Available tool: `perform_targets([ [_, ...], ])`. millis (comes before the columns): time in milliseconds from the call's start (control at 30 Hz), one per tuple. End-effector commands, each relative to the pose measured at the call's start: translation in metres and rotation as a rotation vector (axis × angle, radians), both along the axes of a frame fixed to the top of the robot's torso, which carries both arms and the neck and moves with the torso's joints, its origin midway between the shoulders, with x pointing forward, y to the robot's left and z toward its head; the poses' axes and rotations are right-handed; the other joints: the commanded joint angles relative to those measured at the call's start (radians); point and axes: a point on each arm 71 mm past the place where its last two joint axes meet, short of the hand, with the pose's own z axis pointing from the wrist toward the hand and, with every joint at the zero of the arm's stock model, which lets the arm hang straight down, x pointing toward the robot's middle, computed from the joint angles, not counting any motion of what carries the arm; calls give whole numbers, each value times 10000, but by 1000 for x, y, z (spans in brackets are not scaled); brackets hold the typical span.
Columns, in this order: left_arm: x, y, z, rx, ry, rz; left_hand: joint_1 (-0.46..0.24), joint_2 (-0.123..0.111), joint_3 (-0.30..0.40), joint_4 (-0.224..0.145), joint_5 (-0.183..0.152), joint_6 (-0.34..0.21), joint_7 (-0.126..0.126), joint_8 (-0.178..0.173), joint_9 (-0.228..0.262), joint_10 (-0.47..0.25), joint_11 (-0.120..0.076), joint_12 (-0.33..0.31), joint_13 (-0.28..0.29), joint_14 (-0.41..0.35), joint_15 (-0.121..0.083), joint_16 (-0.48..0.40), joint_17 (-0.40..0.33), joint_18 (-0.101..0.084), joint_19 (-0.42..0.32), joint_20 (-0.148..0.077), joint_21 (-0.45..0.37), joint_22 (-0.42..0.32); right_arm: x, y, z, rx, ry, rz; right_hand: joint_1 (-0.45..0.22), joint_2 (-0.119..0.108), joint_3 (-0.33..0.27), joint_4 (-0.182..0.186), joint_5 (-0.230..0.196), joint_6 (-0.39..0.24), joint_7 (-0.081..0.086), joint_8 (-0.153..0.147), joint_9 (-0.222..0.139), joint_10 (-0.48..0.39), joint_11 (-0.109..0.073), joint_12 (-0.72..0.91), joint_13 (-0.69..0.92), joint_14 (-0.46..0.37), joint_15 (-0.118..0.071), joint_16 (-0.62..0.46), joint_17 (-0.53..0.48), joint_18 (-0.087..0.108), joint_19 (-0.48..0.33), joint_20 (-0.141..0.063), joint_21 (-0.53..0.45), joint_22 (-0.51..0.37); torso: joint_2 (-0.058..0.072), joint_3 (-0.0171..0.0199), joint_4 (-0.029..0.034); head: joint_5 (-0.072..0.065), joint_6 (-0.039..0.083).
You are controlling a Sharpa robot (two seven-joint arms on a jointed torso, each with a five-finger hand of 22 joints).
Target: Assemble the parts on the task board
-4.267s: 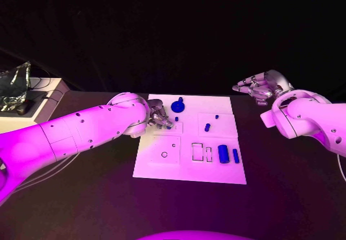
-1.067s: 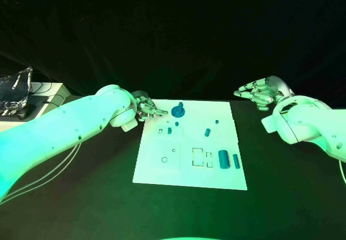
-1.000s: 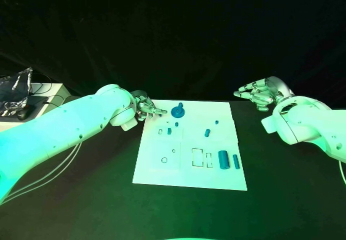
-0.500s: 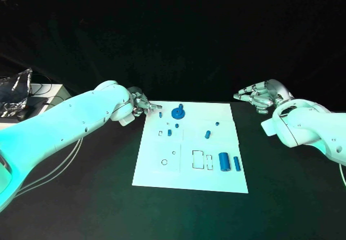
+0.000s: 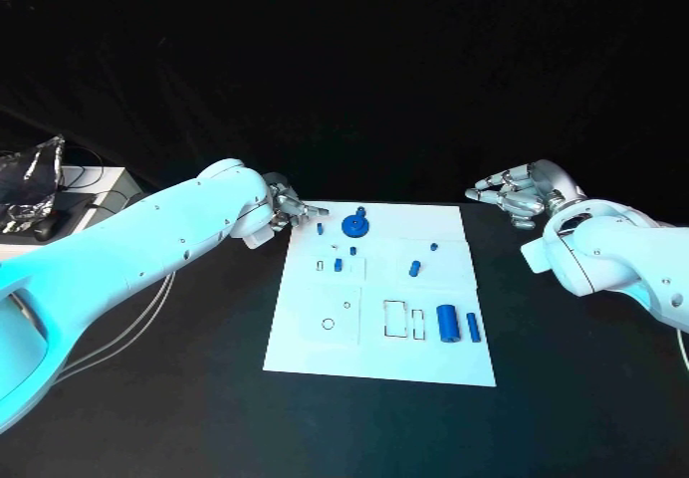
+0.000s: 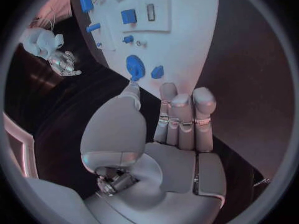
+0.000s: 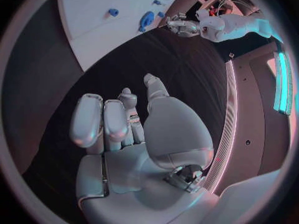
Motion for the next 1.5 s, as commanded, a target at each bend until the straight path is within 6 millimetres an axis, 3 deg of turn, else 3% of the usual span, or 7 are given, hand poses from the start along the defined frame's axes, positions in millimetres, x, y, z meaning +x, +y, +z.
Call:
perform_targets([
  [33, 1, -4, 0, 81, 22, -210, -14, 29, -20, 9, 60, -97, -2, 103, 119, -38, -40, 55, 16, -27, -56, 61, 3, 32, 65, -7, 62, 146, 0, 2, 1, -28, -125, 110, -25, 74, -3, -58, 33, -6, 47, -62, -9, -71, -12, -55, -10, 7, -24, -62, -9, 49, 393, -67, -54, 1498, 4, 1, -2, 16, 13],
  [200, 3, -6, -2, 114, -2, -161, 5, 40, 109, 6, 63, -128, 4, 118, 174, -54, -36, 66, 14, -33, -53, 68, 5, 33, 62, -2, 61, 154, -1, 2, 1, -27, -136, 121, -35, 75, -6, -53, 23, -5, 46, -62, -9, -68, -12, -53, -10, 10, -24, -57, -4, 50, 394, -68, -57, 1497, 7, -7, 20, -10, -1],
  [900, 5, -12, -12, 360, 37, -264, 206, 88, 497, -23, 68, -117, 5, 120, 254, -58, -39, 95, -2, -42, -53, 97, 29, 31, 49, -1, 50, 175, -1, 3, 1, -25, -157, 146, -39, 75, -7, -52, 21, -5, 45, -62, -9, -67, -12, -53, -10, 11, -24, -56, -3, 50, 394, -68, -58, 1497, 12, -13, 10, 10, -157],
  [1200, 4, -14, -14, 348, 84, -325, 353, 146, 1016, -64, 50, -76, -5, 145, 303, -41, -47, 101, -14, -34, -54, 136, 70, 24, 53, -5, 54, 195, 0, 4, 1, -28, -160, 158, -39, 75, -7, -52, 21, -5, 45, -62, -9, -67, -12, -53, -10, 11, -24, -56, -3, 50, 394, -68, -58, 1497, 18, -12, 13, 15, -168],
  [1500, 4, -17, -15, 245, 147, -408, 513, 243, 1043, -148, 17, -83, 3, 158, 334, -52, -45, 99, -17, -50, -54, 125, 60, 18, 40, -8, 38, 197, 0, 4, 1, -34, -155, 160, -31, 88, -3, -61, 22, -2, 45, -61, -11, -65, -13, -50, -5, 13, -24, -47, 4, 48, 397, -68, -47, 1500, 20, -14, 8, 19, -194],
])
